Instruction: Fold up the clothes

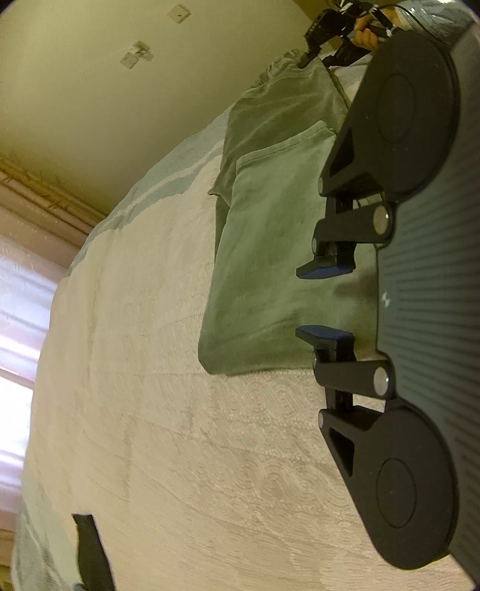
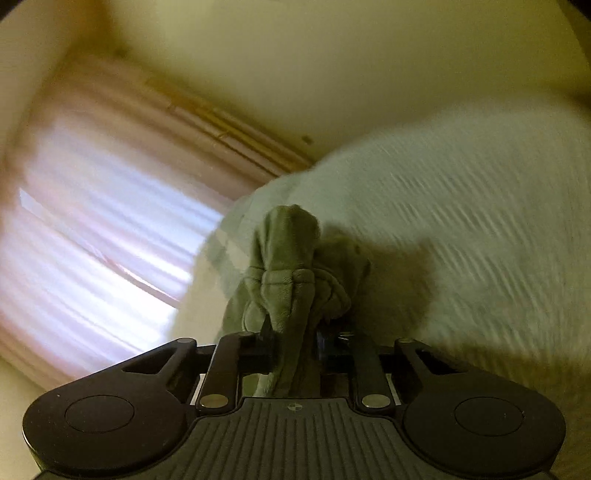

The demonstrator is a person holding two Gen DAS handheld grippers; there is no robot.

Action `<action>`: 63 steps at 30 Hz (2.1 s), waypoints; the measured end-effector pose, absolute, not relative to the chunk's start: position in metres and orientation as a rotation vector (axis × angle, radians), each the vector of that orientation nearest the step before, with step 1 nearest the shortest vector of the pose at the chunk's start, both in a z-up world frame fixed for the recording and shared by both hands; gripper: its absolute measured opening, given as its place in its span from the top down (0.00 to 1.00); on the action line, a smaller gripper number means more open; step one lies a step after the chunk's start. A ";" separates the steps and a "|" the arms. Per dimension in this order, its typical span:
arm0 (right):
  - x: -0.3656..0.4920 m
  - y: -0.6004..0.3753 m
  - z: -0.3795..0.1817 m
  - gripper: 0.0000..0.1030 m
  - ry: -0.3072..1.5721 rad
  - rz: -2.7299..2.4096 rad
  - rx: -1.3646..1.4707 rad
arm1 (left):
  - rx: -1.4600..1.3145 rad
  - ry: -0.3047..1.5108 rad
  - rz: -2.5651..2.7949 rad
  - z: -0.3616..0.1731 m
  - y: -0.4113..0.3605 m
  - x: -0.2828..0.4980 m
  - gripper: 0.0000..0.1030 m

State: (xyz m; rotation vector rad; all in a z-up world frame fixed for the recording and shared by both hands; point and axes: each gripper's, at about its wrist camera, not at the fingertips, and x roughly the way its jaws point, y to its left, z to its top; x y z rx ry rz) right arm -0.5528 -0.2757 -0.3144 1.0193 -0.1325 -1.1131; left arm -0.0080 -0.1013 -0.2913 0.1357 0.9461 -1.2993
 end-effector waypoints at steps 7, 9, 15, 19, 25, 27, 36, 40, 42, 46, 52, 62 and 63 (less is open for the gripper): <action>-0.401 -0.193 -0.206 0.87 0.158 -1.132 0.233 | 0.086 0.942 -1.270 -0.285 -0.080 0.014 0.79; -0.352 -0.152 -0.195 0.87 0.213 -1.050 0.003 | 0.069 0.940 -1.256 -0.283 -0.070 0.022 0.79; -0.252 -0.035 -0.242 0.86 0.382 -0.715 -0.410 | 0.029 0.952 -1.219 -0.284 -0.038 0.042 0.79; -0.208 0.008 -0.326 0.86 0.610 -0.533 -0.544 | 0.025 0.978 -1.188 -0.290 -0.022 0.050 0.79; -0.205 0.036 -0.326 0.86 0.575 -0.576 -0.572 | 0.033 1.008 -1.165 -0.298 -0.002 0.055 0.79; -0.209 0.046 -0.308 0.86 0.524 -0.586 -0.609 | 0.038 1.012 -1.159 -0.300 0.001 0.056 0.79; -0.186 0.048 -0.362 0.86 0.621 -0.511 -0.686 | 0.044 1.014 -1.155 -0.303 0.009 0.050 0.79; -0.185 0.045 -0.349 0.86 0.581 -0.553 -0.619 | 0.073 0.991 -1.151 -0.301 0.012 0.045 0.79; -0.183 0.043 -0.360 0.84 0.644 -0.529 -0.619 | 0.095 0.982 -1.135 -0.302 0.013 0.044 0.79; -0.188 0.059 -0.360 0.16 0.666 -0.479 -0.570 | 0.121 0.988 -1.118 -0.302 0.014 0.039 0.79; -0.209 0.076 -0.331 0.16 0.590 -0.568 -0.345 | 0.189 0.977 -1.056 -0.295 0.020 0.030 0.79; -0.303 0.025 -0.263 0.42 0.296 -0.846 0.350 | 0.170 0.895 -1.115 -0.265 0.053 0.013 0.79; -0.308 0.019 -0.260 0.43 0.281 -0.869 0.357 | 0.167 0.887 -1.124 -0.262 0.055 0.010 0.79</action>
